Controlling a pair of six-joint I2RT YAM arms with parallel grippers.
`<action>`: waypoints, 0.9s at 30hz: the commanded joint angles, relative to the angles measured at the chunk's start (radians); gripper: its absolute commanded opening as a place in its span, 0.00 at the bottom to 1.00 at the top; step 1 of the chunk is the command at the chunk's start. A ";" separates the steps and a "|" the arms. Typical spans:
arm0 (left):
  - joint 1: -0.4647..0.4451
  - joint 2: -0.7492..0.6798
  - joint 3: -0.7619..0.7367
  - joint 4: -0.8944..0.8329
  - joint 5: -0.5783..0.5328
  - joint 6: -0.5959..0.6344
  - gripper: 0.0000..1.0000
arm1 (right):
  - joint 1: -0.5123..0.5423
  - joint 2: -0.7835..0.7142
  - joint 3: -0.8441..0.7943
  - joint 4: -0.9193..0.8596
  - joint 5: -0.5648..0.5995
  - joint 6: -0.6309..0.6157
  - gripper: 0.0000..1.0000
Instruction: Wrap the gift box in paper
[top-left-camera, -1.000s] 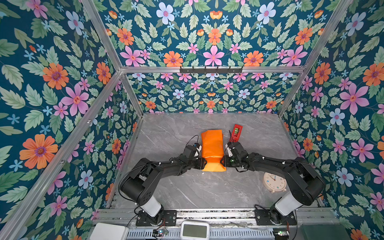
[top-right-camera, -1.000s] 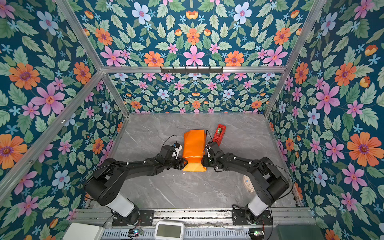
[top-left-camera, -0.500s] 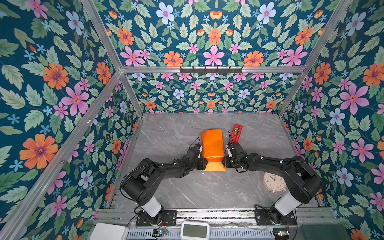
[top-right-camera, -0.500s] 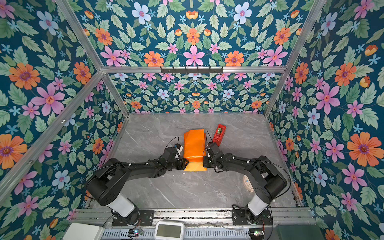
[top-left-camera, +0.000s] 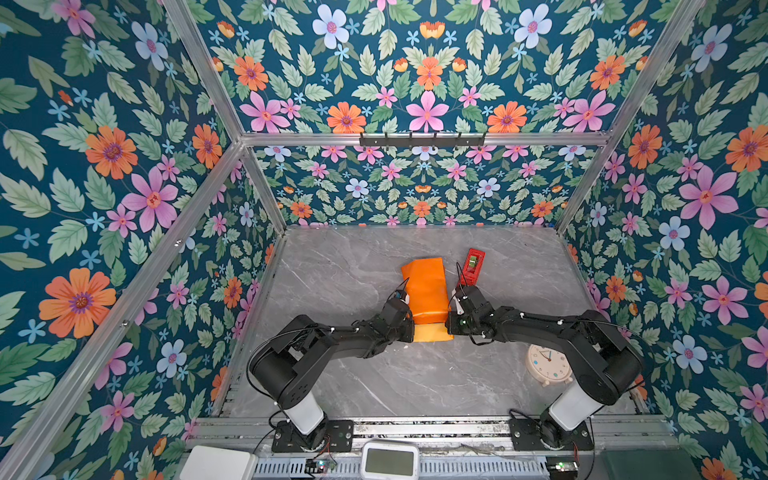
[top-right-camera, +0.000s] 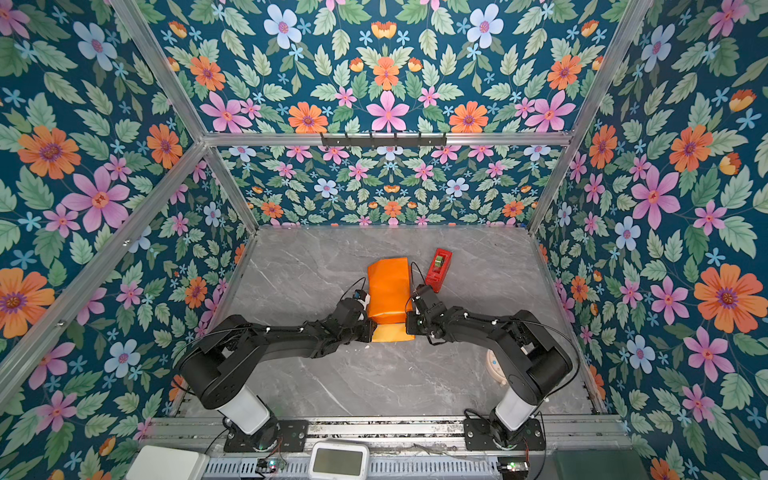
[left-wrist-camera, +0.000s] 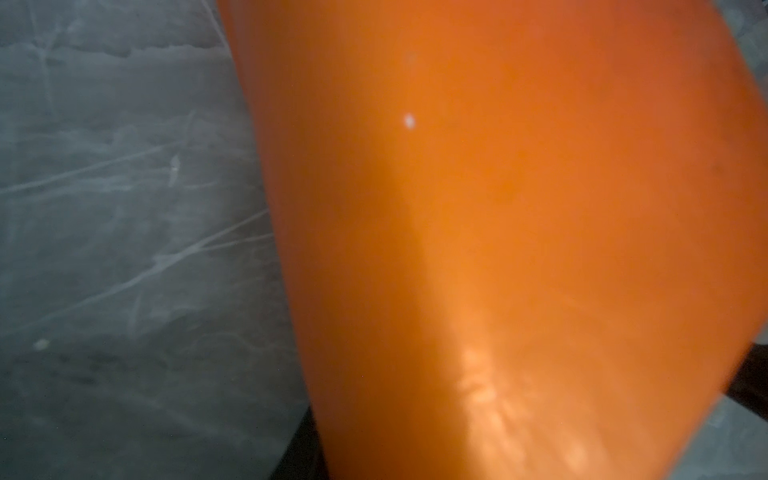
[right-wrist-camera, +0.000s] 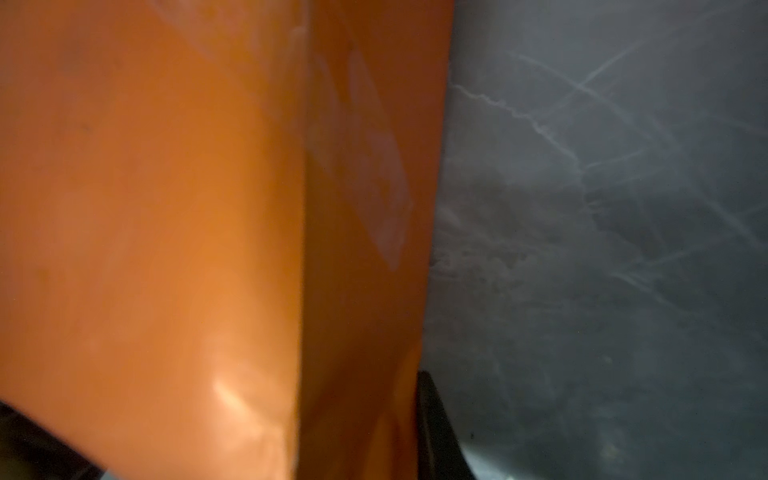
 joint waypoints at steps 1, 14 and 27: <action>-0.008 0.015 0.001 -0.047 -0.024 -0.027 0.25 | 0.001 0.001 0.010 -0.006 0.026 0.025 0.10; -0.021 0.038 0.016 -0.063 -0.031 -0.044 0.09 | 0.006 0.058 0.042 -0.043 0.046 0.033 0.00; -0.024 0.022 0.016 -0.082 -0.029 -0.042 0.00 | 0.006 0.029 0.050 -0.074 0.073 0.019 0.00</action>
